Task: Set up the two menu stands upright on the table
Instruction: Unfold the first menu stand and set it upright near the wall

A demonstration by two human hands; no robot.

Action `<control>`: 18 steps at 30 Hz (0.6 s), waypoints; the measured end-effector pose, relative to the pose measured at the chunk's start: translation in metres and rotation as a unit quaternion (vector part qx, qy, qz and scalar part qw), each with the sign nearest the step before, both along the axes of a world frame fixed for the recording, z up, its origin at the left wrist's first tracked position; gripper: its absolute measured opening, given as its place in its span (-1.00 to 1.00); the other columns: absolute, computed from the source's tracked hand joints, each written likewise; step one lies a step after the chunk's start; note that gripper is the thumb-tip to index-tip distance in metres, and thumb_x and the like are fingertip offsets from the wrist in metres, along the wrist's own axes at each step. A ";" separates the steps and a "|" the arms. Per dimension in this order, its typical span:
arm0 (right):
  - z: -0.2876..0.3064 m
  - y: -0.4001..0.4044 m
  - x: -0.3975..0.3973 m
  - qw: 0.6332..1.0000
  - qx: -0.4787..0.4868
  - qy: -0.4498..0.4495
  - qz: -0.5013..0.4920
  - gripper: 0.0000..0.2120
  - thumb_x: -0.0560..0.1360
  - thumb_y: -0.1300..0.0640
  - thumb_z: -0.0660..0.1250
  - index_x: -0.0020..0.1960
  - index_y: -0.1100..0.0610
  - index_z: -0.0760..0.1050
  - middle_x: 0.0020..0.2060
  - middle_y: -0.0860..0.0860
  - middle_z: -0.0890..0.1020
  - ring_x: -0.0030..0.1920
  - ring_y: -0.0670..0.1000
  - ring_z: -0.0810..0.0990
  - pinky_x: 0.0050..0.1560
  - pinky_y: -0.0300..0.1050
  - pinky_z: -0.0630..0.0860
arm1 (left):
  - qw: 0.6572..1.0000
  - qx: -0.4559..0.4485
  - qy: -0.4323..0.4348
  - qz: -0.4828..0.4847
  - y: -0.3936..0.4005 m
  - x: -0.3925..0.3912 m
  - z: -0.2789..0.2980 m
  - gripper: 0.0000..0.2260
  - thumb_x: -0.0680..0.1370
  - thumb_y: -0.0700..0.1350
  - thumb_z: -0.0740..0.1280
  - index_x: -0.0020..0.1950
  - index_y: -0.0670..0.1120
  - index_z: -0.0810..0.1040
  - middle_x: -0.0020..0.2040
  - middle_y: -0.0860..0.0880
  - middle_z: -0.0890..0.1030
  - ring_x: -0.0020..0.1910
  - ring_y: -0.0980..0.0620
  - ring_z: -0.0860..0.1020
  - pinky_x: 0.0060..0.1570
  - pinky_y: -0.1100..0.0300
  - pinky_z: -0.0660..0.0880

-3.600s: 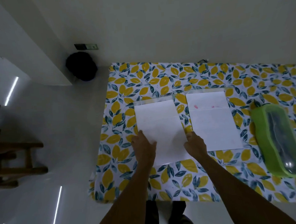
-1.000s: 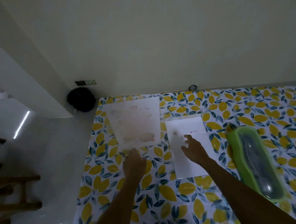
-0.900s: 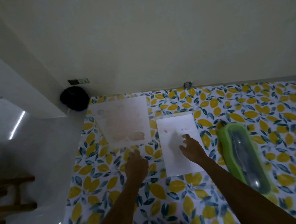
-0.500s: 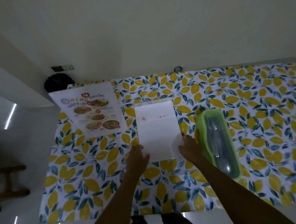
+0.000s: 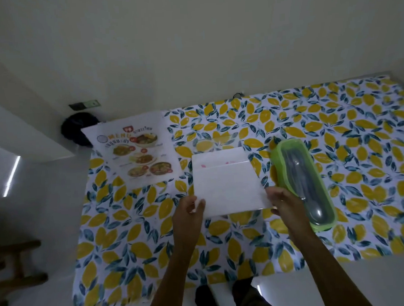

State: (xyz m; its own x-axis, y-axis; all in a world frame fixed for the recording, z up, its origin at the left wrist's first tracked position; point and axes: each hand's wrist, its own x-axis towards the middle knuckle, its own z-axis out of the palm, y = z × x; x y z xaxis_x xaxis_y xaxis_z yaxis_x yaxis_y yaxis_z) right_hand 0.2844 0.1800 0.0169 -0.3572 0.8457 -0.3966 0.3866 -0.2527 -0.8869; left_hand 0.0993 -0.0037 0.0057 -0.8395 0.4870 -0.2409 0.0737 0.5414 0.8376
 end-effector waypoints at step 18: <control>0.100 -0.003 -0.020 0.984 0.172 0.031 -0.013 -0.78 0.51 -0.25 0.32 0.03 -0.17 0.62 -0.04 -0.13 0.69 0.01 -0.03 0.66 -0.01 -0.01 0.60 | 0.975 0.099 0.199 -0.007 0.012 -0.027 0.079 -0.61 0.57 0.31 0.22 -0.01 0.02 0.61 -0.13 0.06 0.65 -0.08 0.13 0.62 -0.16 0.02 0.58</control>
State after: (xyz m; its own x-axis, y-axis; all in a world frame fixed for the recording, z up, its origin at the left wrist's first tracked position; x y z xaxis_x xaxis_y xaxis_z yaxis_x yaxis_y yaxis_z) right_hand 0.2649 0.1766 0.1171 -0.3490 0.9350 -0.0628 0.3264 0.0585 -0.9434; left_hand 0.0724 0.0082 0.0845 -0.8404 0.5026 0.2029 0.4203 0.3679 0.8294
